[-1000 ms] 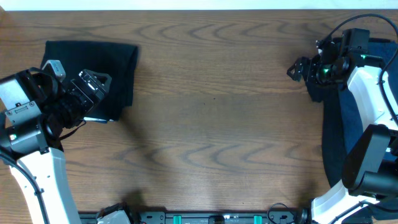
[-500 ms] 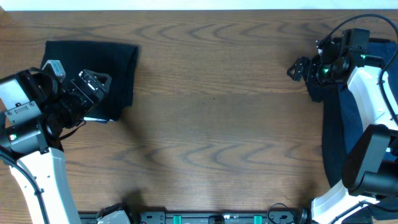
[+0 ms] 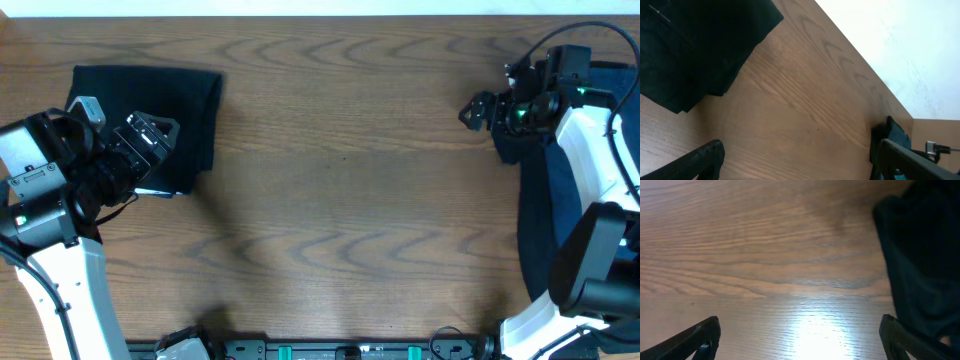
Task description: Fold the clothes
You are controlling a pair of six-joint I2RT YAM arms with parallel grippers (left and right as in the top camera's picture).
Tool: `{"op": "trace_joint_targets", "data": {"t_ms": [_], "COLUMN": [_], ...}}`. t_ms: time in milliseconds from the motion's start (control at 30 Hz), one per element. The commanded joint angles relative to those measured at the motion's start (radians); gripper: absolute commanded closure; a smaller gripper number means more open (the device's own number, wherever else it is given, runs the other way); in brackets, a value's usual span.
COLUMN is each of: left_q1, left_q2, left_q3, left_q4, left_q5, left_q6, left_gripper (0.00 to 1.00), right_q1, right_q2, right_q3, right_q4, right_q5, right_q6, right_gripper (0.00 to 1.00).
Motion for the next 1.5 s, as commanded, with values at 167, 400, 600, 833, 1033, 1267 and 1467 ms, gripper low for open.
{"op": "trace_joint_targets", "data": {"t_ms": [167,400,600,833,1033,1267,1467], "left_q1": [-0.003,-0.003,-0.003,-0.003,-0.003,-0.003,-0.003], "left_q2": [0.002,0.002,0.002,0.002,0.002,0.002,0.003], "left_q3": [0.011,0.011,0.011,0.011,0.011,0.011,0.011], "left_q4": [-0.003,-0.003,-0.003,-0.003,-0.002,-0.003,-0.003], "left_q5": [0.007,0.007,0.007,0.007,0.007,0.007,0.007], "left_q6": [0.013,0.013,0.013,0.013,0.013,0.013,0.013], "left_gripper": [0.02,0.02,0.02,0.02,0.02,0.02,0.02], "right_q1": [0.093,0.216,0.366,0.487,0.485,0.462,0.439], "right_q2": [-0.307,-0.587,-0.806,-1.022,-1.195,-1.378,-1.567], "right_q3": [0.007,0.007,0.005,0.004,-0.001,-0.134,-0.412], "right_q4": [-0.001,-0.001,-0.001,-0.003,-0.109,-0.15,-0.067], "right_q5": [-0.003,-0.003,-0.003,-0.004,0.005,0.082,0.147], "right_q6": [-0.002,-0.002,-0.002,-0.002,-0.013,-0.018,-0.017], "right_gripper": [0.01,0.01,0.01,0.01,0.01,0.01,0.01]}}
